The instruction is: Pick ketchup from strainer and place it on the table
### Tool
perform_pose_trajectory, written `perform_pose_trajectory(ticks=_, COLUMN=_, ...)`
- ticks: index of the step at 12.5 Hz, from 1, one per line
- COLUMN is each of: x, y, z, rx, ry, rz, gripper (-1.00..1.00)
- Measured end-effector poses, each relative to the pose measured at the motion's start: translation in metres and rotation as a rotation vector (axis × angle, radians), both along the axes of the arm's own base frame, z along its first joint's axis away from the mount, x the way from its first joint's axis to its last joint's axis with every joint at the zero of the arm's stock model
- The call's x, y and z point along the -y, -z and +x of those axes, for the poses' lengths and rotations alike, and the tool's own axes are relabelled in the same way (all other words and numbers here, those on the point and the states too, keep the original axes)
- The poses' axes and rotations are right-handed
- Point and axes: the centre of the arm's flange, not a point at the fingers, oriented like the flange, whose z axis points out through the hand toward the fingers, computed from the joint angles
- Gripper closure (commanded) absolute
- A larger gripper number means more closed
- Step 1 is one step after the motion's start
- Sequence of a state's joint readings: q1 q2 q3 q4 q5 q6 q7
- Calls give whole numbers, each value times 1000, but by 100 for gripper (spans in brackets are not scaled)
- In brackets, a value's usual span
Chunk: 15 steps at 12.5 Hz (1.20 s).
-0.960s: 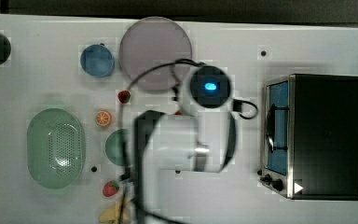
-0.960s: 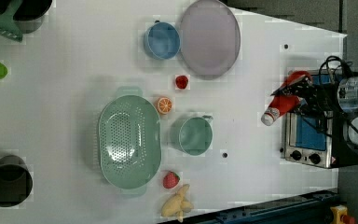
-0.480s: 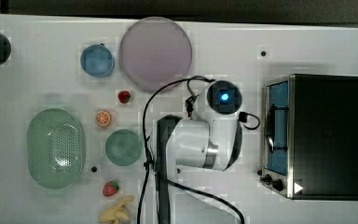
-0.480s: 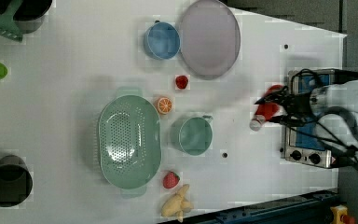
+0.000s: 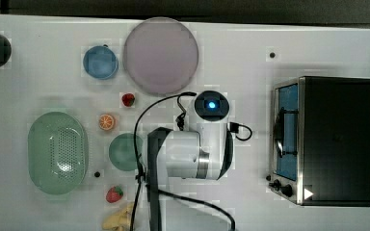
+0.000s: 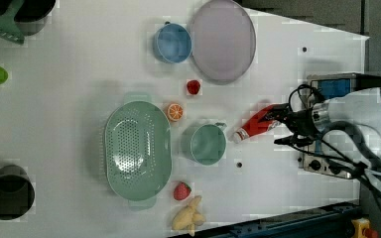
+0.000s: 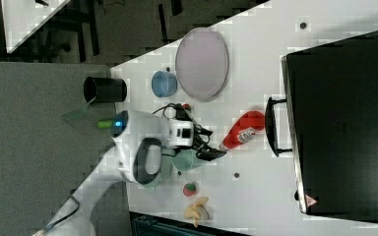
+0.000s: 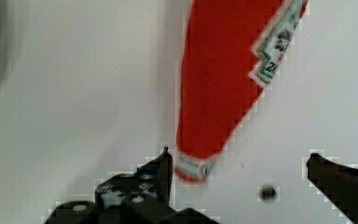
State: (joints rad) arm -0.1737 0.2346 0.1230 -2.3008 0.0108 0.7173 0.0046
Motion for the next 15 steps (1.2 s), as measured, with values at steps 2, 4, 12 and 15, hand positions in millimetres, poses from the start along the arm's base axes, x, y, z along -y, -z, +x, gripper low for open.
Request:
perform_pose_trajectory(ticks=2, x=-5, y=-59, z=20, rx=11, ry=-15, rz=-5, gripper=-100)
perform_pose_trajectory(ticks=4, x=-5, y=-145, z=53, rx=141, ry=-19, rz=-21, gripper=-100)
perform_pose_trajectory(ticks=12, x=-42, y=-375, z=53, rx=287, ry=-81, rz=-30, gripper=-100)
perform_pose_trajectory(ticks=15, x=-39, y=-369, z=54, rx=256, ry=-75, rz=-28, gripper=-100)
